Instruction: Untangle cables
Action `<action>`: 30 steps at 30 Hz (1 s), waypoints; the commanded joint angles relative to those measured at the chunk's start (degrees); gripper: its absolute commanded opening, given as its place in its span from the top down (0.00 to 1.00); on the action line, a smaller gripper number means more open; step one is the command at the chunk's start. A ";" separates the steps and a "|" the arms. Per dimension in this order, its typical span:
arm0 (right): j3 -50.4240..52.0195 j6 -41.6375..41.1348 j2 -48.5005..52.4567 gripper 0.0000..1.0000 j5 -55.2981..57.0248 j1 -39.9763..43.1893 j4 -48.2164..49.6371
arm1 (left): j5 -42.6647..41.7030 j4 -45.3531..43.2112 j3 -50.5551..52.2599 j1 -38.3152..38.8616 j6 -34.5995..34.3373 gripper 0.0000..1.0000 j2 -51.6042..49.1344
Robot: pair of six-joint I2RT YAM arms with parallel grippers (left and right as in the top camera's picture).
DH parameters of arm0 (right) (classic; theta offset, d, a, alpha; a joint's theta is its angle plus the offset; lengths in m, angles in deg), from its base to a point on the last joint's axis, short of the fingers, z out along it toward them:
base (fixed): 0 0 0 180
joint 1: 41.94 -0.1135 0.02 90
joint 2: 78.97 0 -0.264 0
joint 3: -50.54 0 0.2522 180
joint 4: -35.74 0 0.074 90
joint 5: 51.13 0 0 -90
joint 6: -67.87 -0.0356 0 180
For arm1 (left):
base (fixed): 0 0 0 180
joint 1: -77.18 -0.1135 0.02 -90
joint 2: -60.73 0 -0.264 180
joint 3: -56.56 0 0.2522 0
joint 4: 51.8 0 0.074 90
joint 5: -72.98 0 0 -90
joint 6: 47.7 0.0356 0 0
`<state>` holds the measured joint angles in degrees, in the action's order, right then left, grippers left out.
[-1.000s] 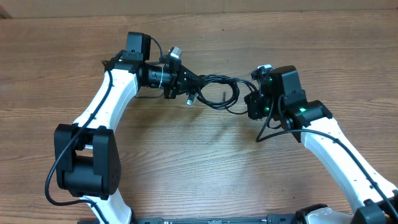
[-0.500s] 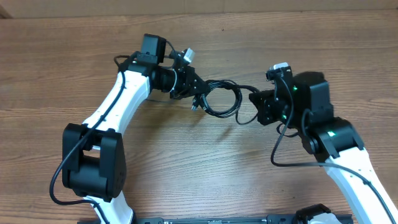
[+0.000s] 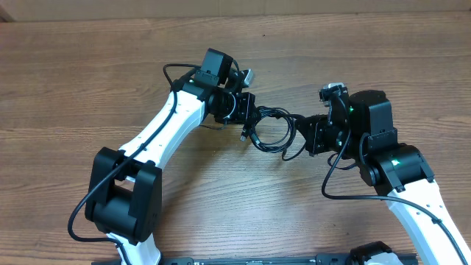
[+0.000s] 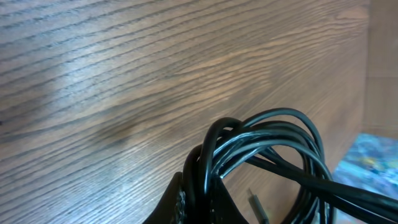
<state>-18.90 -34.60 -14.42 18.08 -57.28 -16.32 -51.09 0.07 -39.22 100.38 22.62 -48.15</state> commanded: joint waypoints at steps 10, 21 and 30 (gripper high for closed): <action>-0.68 -2.34 -1.55 0.96 -5.95 0.50 0.74 | 18.08 0.76 -0.22 -1.05 1.70 0.96 -0.11; -0.63 -2.58 1.86 0.96 -9.03 0.15 2.56 | 11.45 -2.08 -0.22 -1.03 0.17 0.96 -0.09; -0.63 -3.56 9.05 0.96 -11.93 -1.77 3.52 | 5.18 -7.02 -0.22 -1.05 -1.77 0.96 -0.09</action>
<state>-18.27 -37.16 -6.94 9.07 -58.24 -13.79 -44.40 -6.40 -39.33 99.64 22.36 -47.41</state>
